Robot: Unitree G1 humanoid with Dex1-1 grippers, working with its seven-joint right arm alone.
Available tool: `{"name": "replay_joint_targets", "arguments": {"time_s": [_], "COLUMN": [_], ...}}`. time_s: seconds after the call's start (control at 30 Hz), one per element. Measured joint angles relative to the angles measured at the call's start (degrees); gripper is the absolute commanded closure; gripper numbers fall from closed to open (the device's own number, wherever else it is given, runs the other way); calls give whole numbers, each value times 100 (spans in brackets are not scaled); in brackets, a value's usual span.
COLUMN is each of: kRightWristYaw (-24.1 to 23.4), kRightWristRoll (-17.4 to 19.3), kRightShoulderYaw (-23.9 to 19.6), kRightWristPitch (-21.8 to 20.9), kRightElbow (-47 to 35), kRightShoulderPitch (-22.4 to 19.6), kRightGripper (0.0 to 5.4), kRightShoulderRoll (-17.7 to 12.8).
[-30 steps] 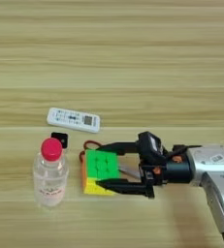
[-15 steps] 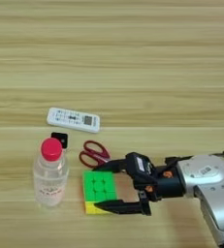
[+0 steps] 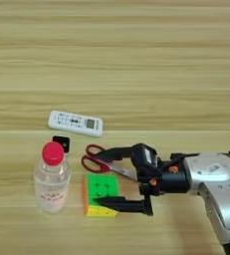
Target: Move the objects on the table
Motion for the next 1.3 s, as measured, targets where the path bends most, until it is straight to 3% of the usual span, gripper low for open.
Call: {"name": "replay_joint_targets", "arguments": {"time_s": [0.17, 0.37, 0.57, 0.8, 1.07, 1.3], "kRightWristYaw": [-305, -384, -47, -227, -554, -725], "kRightWristRoll": [476, 552, 548, 70, -447, -567], "kRightShoulderYaw": [-261, -9, 240, 653, 1267, 1356], "kRightWristPitch": [264, 443, 494, 481, 477, 439], "kRightElbow": [-373, -838, -1134, -1184, -947, -806], "kRightShoulderPitch": [-271, -360, -315, -324, -534, -621], "kRightGripper": [4, 4, 4, 4, 4, 96], "kRightShoulderRoll": [204, 355, 213, 264, 651, 839]}}
